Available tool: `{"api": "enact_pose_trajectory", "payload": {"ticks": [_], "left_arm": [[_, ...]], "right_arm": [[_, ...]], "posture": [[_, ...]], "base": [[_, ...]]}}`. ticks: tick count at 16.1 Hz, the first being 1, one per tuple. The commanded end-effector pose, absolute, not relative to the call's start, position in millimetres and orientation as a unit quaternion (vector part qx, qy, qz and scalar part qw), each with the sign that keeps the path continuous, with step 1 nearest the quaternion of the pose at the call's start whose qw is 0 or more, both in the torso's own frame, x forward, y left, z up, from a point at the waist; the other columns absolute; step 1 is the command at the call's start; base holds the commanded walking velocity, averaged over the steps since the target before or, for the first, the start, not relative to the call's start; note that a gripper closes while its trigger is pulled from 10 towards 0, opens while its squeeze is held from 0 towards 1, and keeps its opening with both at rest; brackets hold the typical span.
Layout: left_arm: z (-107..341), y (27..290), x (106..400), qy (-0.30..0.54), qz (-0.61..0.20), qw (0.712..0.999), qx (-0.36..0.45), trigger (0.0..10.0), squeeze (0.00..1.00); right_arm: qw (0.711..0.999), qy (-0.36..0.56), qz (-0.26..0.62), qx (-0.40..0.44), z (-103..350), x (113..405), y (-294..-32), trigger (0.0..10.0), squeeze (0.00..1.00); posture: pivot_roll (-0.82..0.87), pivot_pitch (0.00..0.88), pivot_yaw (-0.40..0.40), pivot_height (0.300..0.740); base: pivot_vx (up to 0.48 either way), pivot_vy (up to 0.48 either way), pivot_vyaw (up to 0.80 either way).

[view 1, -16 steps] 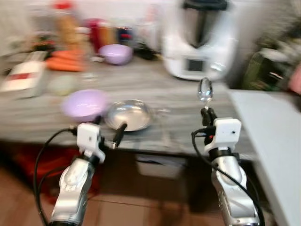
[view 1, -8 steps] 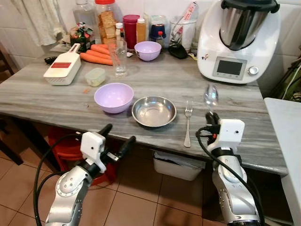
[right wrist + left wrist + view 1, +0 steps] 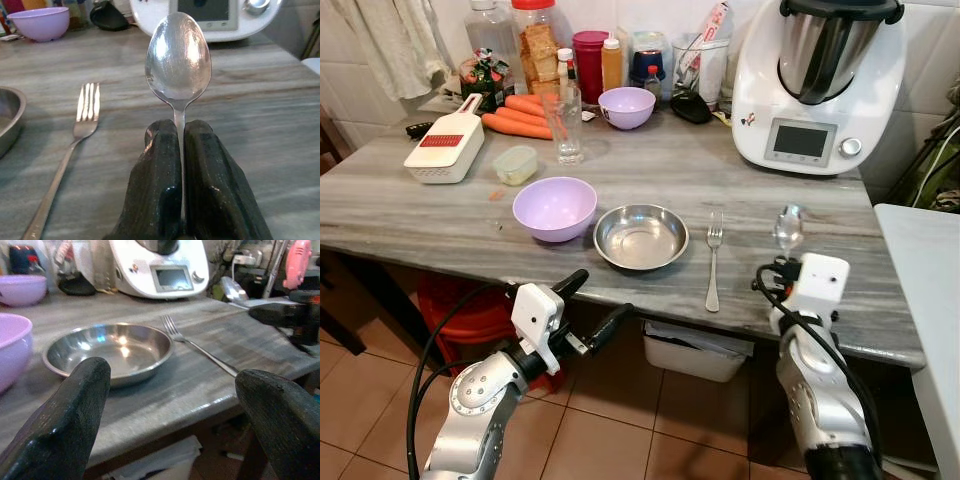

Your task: Setting the table

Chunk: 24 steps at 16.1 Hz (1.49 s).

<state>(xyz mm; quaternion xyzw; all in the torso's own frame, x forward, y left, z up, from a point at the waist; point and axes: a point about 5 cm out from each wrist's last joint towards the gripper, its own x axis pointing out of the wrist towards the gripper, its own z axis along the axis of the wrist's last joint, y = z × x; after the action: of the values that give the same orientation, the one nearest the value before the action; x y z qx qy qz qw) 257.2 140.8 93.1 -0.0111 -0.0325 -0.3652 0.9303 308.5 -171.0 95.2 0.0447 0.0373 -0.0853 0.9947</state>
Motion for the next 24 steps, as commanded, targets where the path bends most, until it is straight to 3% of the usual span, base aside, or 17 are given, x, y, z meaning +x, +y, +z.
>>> {"api": "enact_pose_trajectory", "payload": {"ticks": [1,7,23,24], "left_arm": [[96,138,256,-0.032,-0.383,0.923,-0.012,10.0,0.00],[96,135,254,-0.033,-0.397,0.917,-0.012,10.0,0.00],[96,130,256,-0.030,-0.400,0.916,-0.009,10.0,0.00],[95,130,256,-0.030,-0.399,0.916,-0.010,10.0,0.00]], "right_arm": [[0.994,0.043,-0.087,0.058,94,313,-171,10.0,0.00],[0.988,0.093,-0.061,0.104,91,337,-152,10.0,0.00],[0.983,0.137,-0.053,0.111,78,349,-148,10.0,0.00],[0.983,0.138,-0.052,0.111,77,349,-147,10.0,0.18]], "posture": [[0.01,0.000,-0.001,0.740],[0.02,0.000,-0.003,0.740],[0.03,0.000,-0.001,0.740],[0.03,0.000,-0.001,0.740]], "base": [[0.000,0.000,0.00],[0.000,0.000,0.00],[0.000,0.000,0.00],[0.000,0.000,0.00]]}}
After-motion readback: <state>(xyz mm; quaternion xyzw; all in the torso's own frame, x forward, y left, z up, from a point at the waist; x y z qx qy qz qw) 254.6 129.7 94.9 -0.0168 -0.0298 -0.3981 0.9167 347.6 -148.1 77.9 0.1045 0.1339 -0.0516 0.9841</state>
